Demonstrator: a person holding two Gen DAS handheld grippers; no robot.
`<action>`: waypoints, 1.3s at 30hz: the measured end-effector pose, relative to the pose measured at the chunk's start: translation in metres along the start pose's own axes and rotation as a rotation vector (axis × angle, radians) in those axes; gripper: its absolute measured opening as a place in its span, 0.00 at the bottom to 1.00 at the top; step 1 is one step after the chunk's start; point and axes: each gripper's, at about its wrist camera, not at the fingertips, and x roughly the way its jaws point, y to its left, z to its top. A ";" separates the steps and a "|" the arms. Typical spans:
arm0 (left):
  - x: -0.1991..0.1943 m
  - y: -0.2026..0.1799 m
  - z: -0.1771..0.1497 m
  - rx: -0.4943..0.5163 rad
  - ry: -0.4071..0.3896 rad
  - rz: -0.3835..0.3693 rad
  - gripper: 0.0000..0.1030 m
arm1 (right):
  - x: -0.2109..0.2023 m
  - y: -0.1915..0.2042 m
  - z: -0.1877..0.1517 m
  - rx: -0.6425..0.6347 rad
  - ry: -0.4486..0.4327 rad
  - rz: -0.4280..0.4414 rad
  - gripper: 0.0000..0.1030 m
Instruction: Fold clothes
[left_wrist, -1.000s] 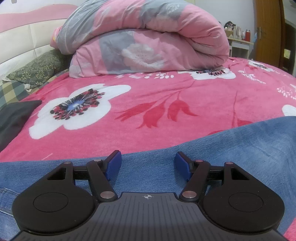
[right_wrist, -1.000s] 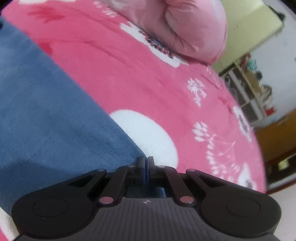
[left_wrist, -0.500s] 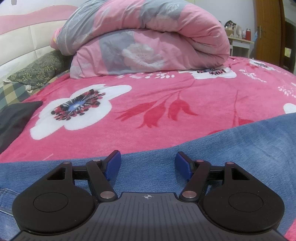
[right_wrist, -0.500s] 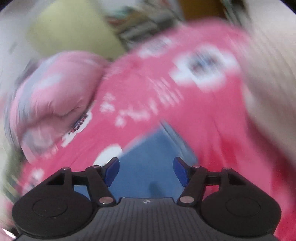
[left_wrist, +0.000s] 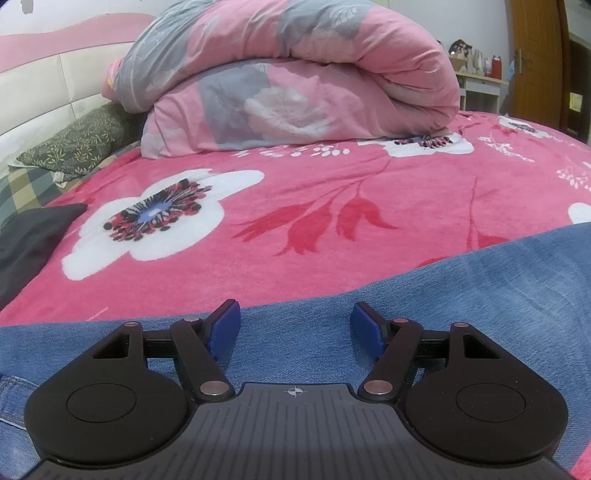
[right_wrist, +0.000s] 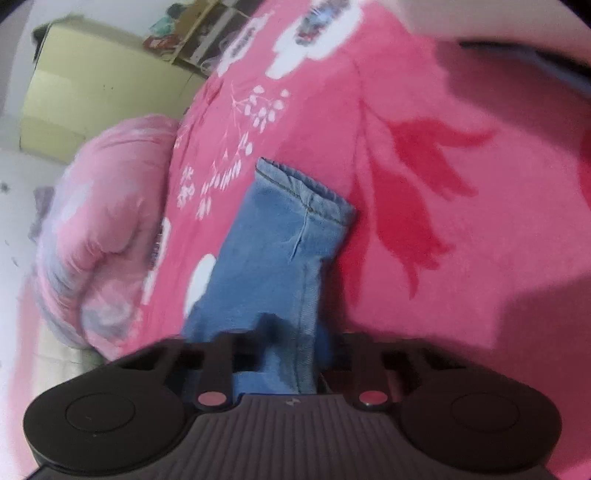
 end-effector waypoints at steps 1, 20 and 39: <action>0.000 0.000 0.000 0.000 0.000 0.000 0.66 | -0.001 0.007 -0.002 -0.042 -0.025 -0.019 0.17; 0.000 0.000 0.000 0.000 -0.001 0.002 0.66 | 0.004 0.115 0.062 -0.599 -0.214 -0.235 0.16; 0.000 -0.001 0.000 0.007 -0.006 0.008 0.67 | 0.050 0.060 0.071 -0.554 -0.159 -0.328 0.15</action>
